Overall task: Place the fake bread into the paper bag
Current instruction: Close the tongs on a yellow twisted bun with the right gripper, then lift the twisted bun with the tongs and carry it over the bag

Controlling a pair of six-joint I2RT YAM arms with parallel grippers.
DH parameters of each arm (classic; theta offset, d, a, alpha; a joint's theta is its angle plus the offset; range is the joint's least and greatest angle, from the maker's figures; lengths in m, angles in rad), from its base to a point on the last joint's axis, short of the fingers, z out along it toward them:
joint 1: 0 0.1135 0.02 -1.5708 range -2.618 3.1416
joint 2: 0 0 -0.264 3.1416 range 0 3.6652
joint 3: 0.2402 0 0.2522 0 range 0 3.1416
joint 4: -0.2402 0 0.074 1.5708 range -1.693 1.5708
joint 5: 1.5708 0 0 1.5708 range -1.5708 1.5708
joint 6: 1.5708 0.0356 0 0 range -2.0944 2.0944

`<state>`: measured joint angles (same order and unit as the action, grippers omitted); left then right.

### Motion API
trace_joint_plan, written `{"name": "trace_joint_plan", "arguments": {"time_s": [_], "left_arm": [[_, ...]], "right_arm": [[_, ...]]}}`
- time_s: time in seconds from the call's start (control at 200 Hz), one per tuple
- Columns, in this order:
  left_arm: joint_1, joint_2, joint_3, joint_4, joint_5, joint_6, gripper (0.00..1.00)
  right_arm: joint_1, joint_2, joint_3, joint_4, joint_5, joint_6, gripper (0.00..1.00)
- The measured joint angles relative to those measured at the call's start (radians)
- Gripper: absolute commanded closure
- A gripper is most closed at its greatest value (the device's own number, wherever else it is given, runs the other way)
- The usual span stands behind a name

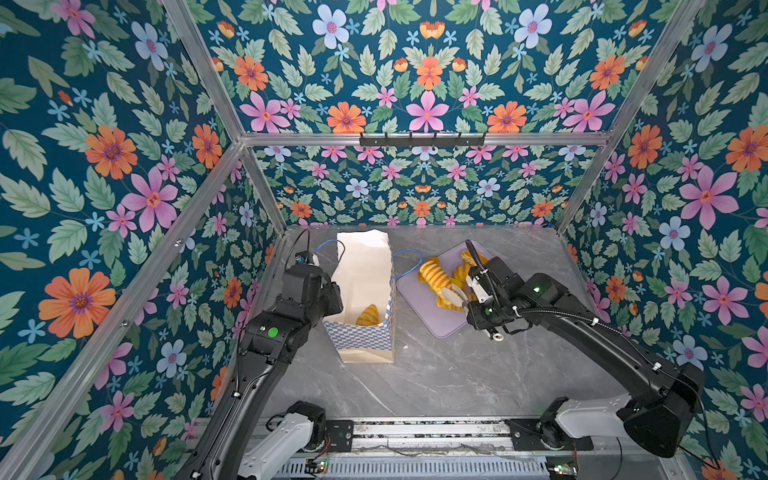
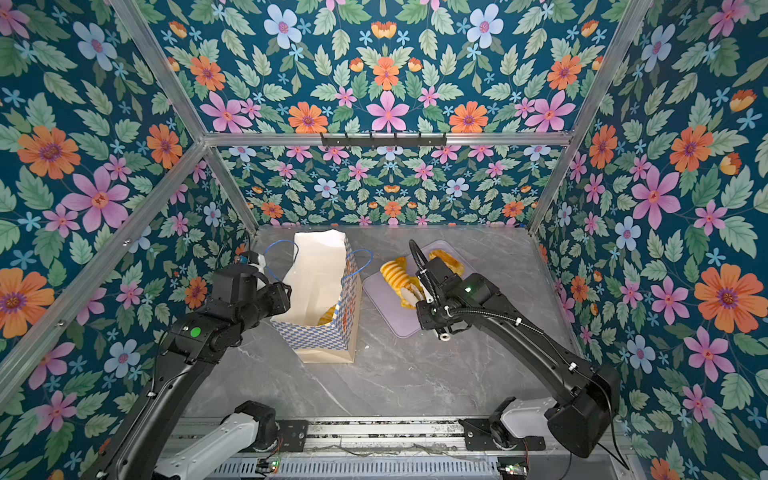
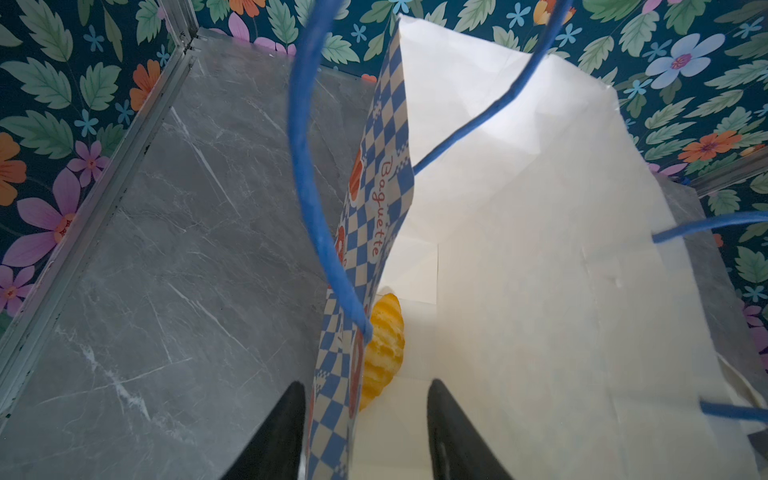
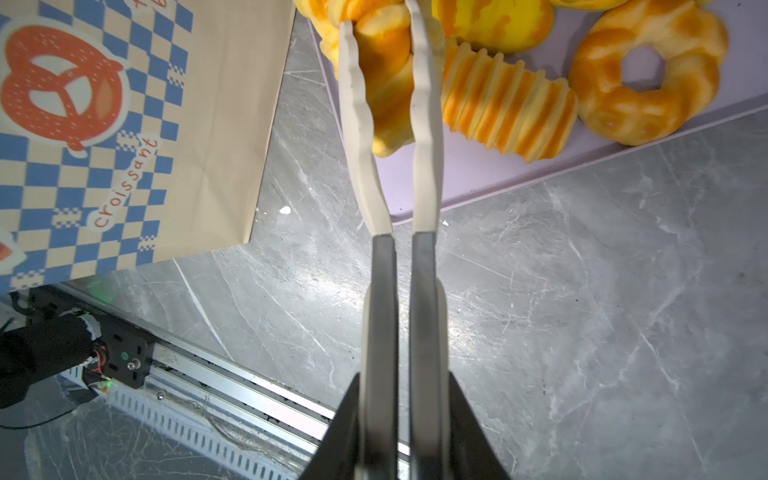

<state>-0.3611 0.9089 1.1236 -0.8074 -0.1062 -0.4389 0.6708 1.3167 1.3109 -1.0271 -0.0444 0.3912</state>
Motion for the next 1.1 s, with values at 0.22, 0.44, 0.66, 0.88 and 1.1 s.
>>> {"name": "trace_joint_plan", "arguments": {"time_s": [0.22,0.44,0.66,0.88,1.1], "left_arm": [[0.0,0.005,-0.006,0.002,0.003,0.0,0.69],[0.0,0.006,-0.006,0.004,0.008,0.0,0.84],[0.0,0.01,-0.006,0.004,0.01,0.0,0.94],[0.0,0.012,-0.002,0.005,0.01,0.0,0.99],[0.0,0.003,-0.001,0.005,0.01,-0.008,1.0]], "right_arm": [[-0.051,-0.061,0.001,0.007,-0.032,0.019,0.73],[-0.065,-0.079,0.055,0.006,-0.062,0.028,0.74],[-0.066,-0.087,0.151,-0.003,-0.084,0.043,0.74],[-0.066,-0.086,0.262,-0.026,-0.109,0.051,0.74],[-0.043,-0.054,0.381,-0.029,-0.154,0.072,0.75]]}}
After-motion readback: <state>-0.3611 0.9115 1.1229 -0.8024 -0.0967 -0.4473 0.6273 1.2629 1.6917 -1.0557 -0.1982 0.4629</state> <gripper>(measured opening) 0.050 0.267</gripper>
